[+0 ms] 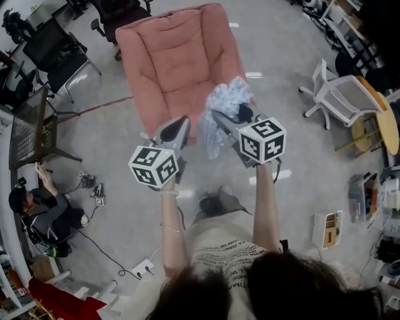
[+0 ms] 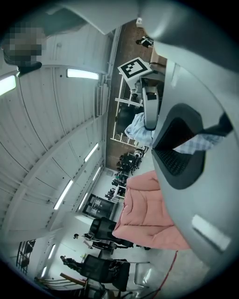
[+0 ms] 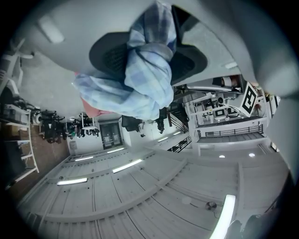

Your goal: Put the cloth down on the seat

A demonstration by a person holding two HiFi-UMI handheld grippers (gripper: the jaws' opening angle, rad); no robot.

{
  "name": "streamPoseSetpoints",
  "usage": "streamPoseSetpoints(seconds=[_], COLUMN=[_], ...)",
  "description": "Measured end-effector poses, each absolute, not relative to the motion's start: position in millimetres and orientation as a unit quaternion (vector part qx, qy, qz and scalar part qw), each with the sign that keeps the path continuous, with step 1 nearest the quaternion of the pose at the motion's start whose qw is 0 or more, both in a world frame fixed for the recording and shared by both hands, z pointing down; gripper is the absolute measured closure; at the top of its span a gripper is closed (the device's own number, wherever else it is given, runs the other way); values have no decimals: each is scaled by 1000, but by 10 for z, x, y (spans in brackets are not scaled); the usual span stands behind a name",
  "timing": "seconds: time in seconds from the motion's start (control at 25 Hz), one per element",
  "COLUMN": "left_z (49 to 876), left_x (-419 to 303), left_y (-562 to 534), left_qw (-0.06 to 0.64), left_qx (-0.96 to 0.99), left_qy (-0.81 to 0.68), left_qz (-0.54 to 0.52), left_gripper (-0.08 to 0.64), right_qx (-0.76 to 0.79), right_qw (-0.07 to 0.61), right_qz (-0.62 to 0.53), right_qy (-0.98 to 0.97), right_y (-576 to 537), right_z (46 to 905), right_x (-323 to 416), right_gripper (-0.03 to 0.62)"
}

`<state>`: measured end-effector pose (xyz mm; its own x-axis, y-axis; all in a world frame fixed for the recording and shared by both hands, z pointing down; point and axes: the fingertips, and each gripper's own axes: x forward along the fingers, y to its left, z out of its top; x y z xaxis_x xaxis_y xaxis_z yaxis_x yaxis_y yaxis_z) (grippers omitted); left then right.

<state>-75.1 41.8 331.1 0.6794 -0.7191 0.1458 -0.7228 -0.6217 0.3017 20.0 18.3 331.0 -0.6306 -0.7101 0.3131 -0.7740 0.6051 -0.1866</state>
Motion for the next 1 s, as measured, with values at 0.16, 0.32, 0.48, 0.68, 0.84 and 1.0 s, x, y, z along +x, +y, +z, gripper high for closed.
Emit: streamPoseSetpoints(seconds=[0.16,0.32,0.48,0.68,0.84,1.0], left_z=[3351,3377,3362,3353,3373,3411], left_x=[-866,-877,-908,-966,-823,-620], left_y=[296,76,-196,-606,-962,-1264], left_qw=[180,179,177,176,180,185], left_qx=[895,893,893,888,888,890], left_qy=[-409,-413,-414,-424,-423,-417], left_qz=[-1,4,6,6,7,11], left_gripper=[561,561,561,561,561,561], right_qx=[409,399,393,388,383,380], right_qw=[108,111,110,114,116,125], right_qz=[159,156,160,157,158,164], right_qy=[-892,-897,-899,-901,-903,-902], right_y=[51,-194,-472,-881,-1232,-1534], right_z=[3351,3353,3382,3377,3368,3434], right_x=[88,28,-19,-69,30,171], right_gripper=[351,351,351,351,351,351])
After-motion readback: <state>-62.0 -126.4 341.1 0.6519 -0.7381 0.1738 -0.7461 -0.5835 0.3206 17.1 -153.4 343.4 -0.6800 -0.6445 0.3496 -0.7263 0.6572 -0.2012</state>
